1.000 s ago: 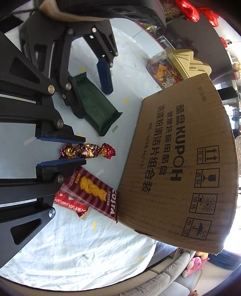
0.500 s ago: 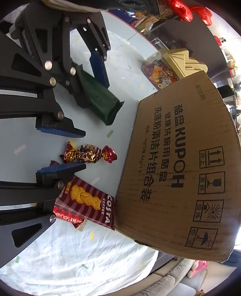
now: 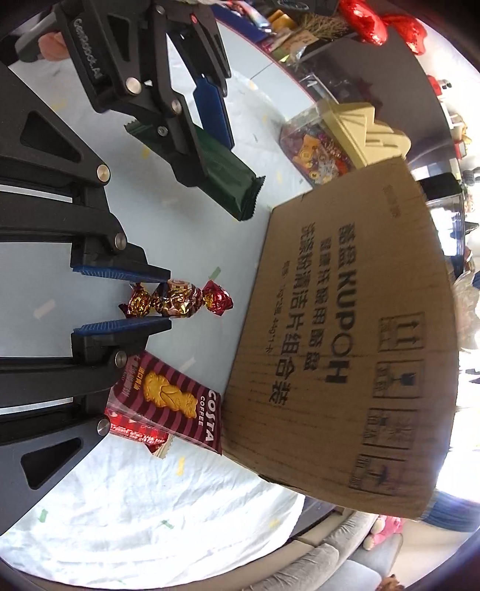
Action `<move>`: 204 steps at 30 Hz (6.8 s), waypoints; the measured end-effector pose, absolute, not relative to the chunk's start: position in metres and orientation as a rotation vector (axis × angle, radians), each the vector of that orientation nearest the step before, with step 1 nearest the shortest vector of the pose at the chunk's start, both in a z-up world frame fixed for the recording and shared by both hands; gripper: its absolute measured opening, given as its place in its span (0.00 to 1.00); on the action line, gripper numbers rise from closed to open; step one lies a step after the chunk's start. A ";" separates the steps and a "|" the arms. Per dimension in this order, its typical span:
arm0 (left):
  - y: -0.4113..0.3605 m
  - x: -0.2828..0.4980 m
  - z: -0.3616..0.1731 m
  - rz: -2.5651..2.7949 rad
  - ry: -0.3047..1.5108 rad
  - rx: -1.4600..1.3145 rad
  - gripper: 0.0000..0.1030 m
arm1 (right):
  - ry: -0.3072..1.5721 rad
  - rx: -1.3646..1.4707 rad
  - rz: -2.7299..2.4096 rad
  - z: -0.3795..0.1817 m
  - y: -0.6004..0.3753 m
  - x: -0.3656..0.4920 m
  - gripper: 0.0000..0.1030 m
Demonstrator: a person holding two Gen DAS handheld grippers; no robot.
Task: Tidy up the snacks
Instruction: 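Grasp the dark green bar with the left gripper while the right grasps the gold-wrapped candy, then carry both items into the cardboard box and open both grippers, then move both tools back to the Costa biscuit pack and red chocolate, then grasp the Costa biscuit pack with the left gripper while the right grasps the red chocolate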
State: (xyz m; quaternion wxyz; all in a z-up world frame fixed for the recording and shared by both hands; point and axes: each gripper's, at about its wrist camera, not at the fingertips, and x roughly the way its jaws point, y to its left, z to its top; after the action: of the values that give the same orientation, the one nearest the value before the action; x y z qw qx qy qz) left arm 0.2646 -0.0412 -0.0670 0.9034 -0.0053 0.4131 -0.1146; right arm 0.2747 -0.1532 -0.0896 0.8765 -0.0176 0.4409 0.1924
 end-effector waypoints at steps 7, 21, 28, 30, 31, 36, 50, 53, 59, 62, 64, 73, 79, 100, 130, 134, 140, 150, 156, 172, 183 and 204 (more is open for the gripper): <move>-0.038 0.254 -0.041 -0.249 0.791 -0.027 0.42 | 0.862 -0.027 0.399 -0.062 -0.156 0.256 0.20; -0.038 0.257 0.029 -0.266 0.623 -0.010 0.42 | 0.696 0.066 0.342 0.009 -0.172 0.247 0.20; -0.037 0.270 0.063 -0.268 0.551 -0.003 0.42 | 0.619 0.063 0.322 0.049 -0.176 0.255 0.20; -0.037 0.275 0.072 -0.266 0.535 -0.001 0.42 | 0.604 0.057 0.317 0.059 -0.175 0.261 0.20; -0.037 0.278 0.076 -0.265 0.526 0.007 0.42 | 0.600 0.056 0.317 0.063 -0.175 0.264 0.20; -0.039 0.295 0.094 -0.251 0.492 0.035 0.42 | 0.586 0.037 0.292 0.081 -0.178 0.280 0.20; -0.045 0.363 0.087 -0.247 0.561 0.049 0.42 | 0.616 -0.032 0.270 0.081 -0.175 0.327 0.20; -0.046 0.376 0.081 -0.246 0.578 0.053 0.42 | 0.628 -0.037 0.261 0.077 -0.175 0.337 0.20; -0.048 0.387 0.076 -0.206 0.568 0.081 0.53 | 0.635 -0.055 0.230 0.072 -0.176 0.348 0.25; -0.046 0.378 0.078 -0.187 0.551 0.080 0.61 | 0.622 -0.054 0.221 0.072 -0.176 0.343 0.42; -0.046 0.371 0.081 -0.192 0.543 0.080 0.63 | 0.611 -0.061 0.218 0.073 -0.176 0.338 0.42; -0.058 0.326 0.091 -0.237 0.515 0.079 0.68 | 0.558 -0.048 0.217 0.086 -0.186 0.300 0.53; -0.075 0.295 0.087 -0.273 0.506 0.100 0.69 | 0.525 -0.044 0.177 0.086 -0.203 0.268 0.58; -0.130 0.282 -0.014 -0.426 0.744 0.053 0.69 | 0.701 0.061 0.083 0.000 -0.270 0.236 0.63; -0.141 0.331 -0.111 -0.551 0.954 -0.169 0.49 | 0.874 0.026 -0.028 -0.060 -0.280 0.251 0.63; -0.143 0.332 -0.113 -0.554 0.953 -0.171 0.44 | 0.881 0.029 -0.022 -0.062 -0.279 0.251 0.63; -0.144 0.331 -0.115 -0.568 0.957 -0.188 0.36 | 0.877 0.043 -0.012 -0.062 -0.279 0.251 0.63; -0.134 0.312 -0.100 -0.497 0.907 -0.117 0.34 | 0.861 0.057 0.028 -0.062 -0.274 0.250 0.63; -0.109 0.296 -0.089 -0.416 0.875 -0.090 0.34 | 0.866 0.039 0.078 -0.067 -0.254 0.250 0.63; -0.076 0.290 -0.086 -0.309 0.858 -0.069 0.34 | 0.936 0.098 0.113 -0.089 -0.218 0.269 0.53; -0.078 0.292 -0.086 -0.303 0.854 -0.077 0.34 | 0.966 0.109 0.084 -0.099 -0.212 0.278 0.27; -0.066 0.261 -0.063 -0.295 0.808 -0.073 0.34 | 0.967 0.126 0.096 -0.082 -0.206 0.261 0.29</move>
State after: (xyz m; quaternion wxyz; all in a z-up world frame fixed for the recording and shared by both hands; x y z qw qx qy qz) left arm 0.2606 -0.0663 -0.0633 0.9083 -0.0354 0.3916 -0.1429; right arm 0.2614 -0.2055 -0.0821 0.8824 0.0604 0.4643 0.0459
